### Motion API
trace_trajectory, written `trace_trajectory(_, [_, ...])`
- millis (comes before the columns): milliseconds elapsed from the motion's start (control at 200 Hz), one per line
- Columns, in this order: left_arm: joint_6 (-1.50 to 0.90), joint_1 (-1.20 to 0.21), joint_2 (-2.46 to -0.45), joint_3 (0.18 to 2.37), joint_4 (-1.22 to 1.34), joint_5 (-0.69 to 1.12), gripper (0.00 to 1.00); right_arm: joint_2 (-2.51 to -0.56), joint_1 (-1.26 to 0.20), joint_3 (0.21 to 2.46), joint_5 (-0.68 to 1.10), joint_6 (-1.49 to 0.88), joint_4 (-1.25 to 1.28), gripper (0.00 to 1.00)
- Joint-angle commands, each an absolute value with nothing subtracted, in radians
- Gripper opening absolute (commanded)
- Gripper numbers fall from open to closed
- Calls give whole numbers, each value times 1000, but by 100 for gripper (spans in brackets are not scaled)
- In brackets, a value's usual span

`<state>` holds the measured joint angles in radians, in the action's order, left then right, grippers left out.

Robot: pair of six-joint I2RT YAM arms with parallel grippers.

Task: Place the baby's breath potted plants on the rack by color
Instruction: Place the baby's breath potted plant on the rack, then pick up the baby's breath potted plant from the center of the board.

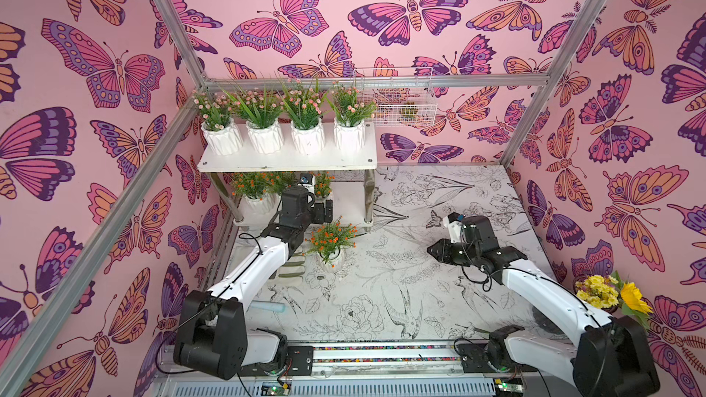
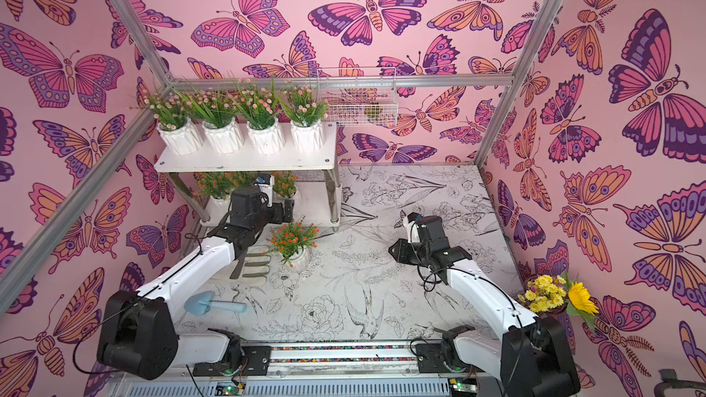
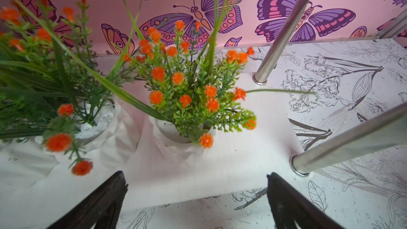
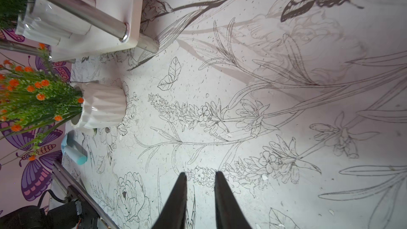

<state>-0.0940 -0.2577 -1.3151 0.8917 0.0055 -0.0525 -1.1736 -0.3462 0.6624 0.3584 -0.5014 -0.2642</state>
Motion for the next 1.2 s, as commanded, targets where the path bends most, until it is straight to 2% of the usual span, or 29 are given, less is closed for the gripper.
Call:
trace_trajectory(0, [-110, -265, -1229, 847, -34, -67, 100, -1215, -399, 715, 326, -521, -221, 26])
trace_trajectory(265, [-167, -268, -1064, 792, -132, -77, 100, -1359, -546, 806, 284, -552, -149, 31])
trace_trajectory(531, [-231, -272, -918, 726, -204, -62, 100, -1542, -682, 922, 258, -581, -83, 32])
trace_trajectory(856, [-234, -274, -835, 724, -261, -71, 100, -1750, -805, 1059, 256, -634, 3, 34])
trace_trajectory(1197, [-222, -274, -829, 726, -279, -83, 100, -1845, -851, 1190, 260, -625, -27, 34])
